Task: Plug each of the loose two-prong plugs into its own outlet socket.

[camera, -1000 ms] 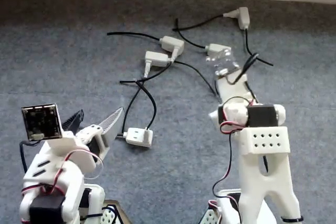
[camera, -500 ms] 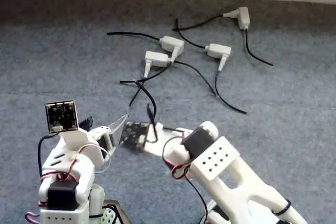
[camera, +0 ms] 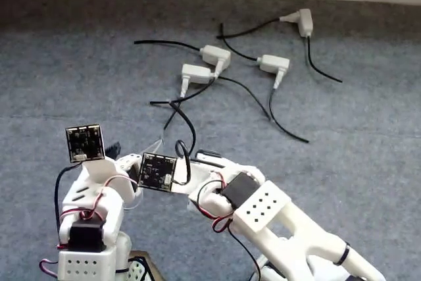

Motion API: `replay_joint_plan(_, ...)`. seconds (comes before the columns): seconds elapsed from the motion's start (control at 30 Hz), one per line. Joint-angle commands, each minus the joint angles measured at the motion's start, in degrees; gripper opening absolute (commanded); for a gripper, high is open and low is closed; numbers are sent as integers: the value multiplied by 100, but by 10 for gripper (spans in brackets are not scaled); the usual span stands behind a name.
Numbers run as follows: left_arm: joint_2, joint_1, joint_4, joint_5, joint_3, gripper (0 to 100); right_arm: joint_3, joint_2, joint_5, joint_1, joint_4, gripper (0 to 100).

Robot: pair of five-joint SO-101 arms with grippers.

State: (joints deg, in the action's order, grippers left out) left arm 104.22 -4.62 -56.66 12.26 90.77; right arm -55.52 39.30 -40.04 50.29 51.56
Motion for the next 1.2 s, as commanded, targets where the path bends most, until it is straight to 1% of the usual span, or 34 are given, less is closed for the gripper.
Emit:
replay_joint_plan(0.0, 22, -48, 185, -9, -4, 341, -136, 40, -44, 48, -444, 245)
replay_joint_plan(0.27, 22, -31, 185, -9, -4, 341, -655, 31, -35, 66, -1138, 245)
replay_joint_plan(0.43, 22, -31, 185, -9, -4, 341, -620, 31, 457, 409, -1244, 245)
replay_joint_plan(0.53, 22, -31, 185, -9, -4, 341, -611, 31, 527, 576, -1297, 245)
replay_joint_plan(0.67, 22, -31, 185, -9, -4, 341, -637, 31, 527, 576, -1631, 245)
replay_joint_plan(0.93, 22, -31, 185, -9, 4, 341, -637, 22, 527, 549, -1692, 245)
replay_joint_plan(1.17, 13, 101, 193, -9, 48, 341, -514, 13, 519, 541, -1701, 245)
